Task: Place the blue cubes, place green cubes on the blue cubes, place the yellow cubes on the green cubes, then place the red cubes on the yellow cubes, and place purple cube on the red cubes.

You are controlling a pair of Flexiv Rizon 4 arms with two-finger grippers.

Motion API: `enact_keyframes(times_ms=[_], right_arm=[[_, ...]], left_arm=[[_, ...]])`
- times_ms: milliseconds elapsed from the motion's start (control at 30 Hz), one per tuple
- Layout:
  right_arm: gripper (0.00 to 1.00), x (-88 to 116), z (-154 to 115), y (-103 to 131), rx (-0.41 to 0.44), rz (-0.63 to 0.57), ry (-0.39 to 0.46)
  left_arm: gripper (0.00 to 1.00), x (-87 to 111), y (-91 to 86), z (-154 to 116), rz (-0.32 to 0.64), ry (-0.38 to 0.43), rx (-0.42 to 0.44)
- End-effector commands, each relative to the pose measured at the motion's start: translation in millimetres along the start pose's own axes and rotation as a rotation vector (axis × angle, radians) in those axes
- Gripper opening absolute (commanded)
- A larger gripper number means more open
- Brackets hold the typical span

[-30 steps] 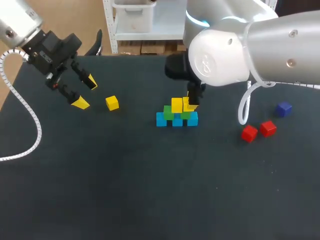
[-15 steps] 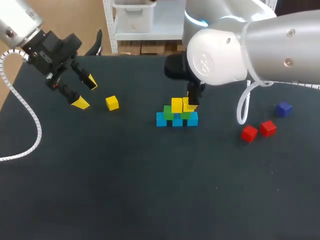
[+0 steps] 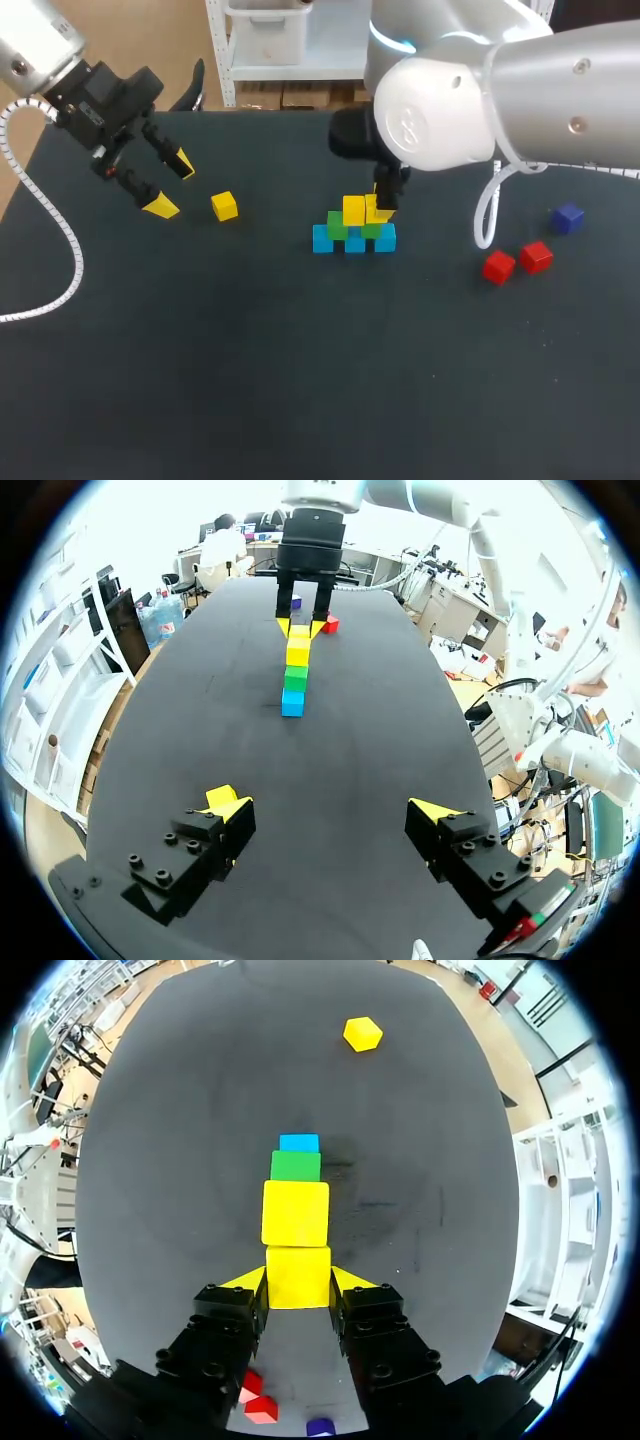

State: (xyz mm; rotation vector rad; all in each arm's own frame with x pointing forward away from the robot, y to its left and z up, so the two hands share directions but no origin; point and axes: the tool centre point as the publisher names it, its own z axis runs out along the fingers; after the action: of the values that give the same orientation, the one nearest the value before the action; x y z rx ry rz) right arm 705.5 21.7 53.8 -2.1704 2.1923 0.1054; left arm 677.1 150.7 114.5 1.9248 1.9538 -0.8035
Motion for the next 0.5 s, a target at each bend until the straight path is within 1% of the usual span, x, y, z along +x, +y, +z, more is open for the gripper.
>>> enact_keyframes(times_ms=[33,167,267,500], right_arm=[[0.0,1.1,-0.4,1.5,0.003,-0.003,-0.003],[0.0,1.1,-0.3,1.8,0.001,-0.007,-0.004],[0.07,1.1,-0.2,2.0,0.0,-0.007,-0.003],[0.09,1.2,-0.1,2.1,0.0,-0.007,-0.004]], left_arm=[[1.0,0.5,1.3,-0.1,0.002,0.0,0.001],[1.0,0.5,1.3,-0.1,0.002,0.0,0.001],[1.0,0.5,1.3,-0.1,0.002,0.0,0.001],[1.0,0.5,1.3,-0.1,0.002,0.0,0.001]])
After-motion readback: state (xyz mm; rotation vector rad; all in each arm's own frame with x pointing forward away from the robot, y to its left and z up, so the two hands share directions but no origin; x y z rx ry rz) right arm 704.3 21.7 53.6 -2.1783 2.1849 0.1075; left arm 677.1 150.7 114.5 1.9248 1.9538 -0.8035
